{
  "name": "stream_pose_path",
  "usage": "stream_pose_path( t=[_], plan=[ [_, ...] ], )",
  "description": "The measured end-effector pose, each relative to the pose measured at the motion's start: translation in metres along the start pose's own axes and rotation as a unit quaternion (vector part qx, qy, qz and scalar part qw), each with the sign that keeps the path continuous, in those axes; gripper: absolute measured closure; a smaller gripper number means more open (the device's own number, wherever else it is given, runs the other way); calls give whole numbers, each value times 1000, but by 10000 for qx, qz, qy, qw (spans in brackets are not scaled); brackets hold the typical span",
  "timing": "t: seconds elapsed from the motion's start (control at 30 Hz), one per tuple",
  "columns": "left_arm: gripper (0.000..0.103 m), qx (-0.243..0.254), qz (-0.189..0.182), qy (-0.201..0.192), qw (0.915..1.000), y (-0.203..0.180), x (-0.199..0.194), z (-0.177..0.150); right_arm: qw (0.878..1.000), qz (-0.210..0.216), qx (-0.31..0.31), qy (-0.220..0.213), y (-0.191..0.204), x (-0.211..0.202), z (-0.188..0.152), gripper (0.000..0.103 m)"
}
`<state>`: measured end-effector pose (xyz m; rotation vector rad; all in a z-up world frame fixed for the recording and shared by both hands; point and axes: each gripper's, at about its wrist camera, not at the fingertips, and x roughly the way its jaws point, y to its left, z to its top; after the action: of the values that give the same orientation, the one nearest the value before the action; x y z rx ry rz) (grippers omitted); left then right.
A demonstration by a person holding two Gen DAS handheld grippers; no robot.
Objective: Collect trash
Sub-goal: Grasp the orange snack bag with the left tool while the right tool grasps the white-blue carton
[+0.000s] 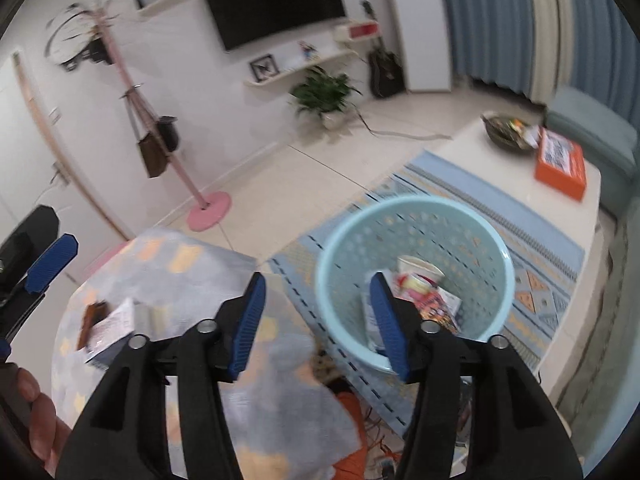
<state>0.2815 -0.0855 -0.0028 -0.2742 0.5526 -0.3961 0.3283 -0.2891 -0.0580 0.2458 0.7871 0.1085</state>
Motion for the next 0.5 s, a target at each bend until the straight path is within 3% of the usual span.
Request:
stream_pose_path(
  t=[0.23, 0.33, 0.5],
  plan=[
    [30, -160, 713, -127, 9972, 59, -55, -5, 9981, 381, -473, -73, 59, -8, -8, 47],
    [25, -302, 917, 9, 9953, 89, -70, -11, 9961, 503, -718, -106, 81, -8, -12, 46],
    [24, -329, 1116, 264, 9929, 129, -77, -22, 9886, 722, -1277, -353, 123, -7, -14, 46]
  ],
)
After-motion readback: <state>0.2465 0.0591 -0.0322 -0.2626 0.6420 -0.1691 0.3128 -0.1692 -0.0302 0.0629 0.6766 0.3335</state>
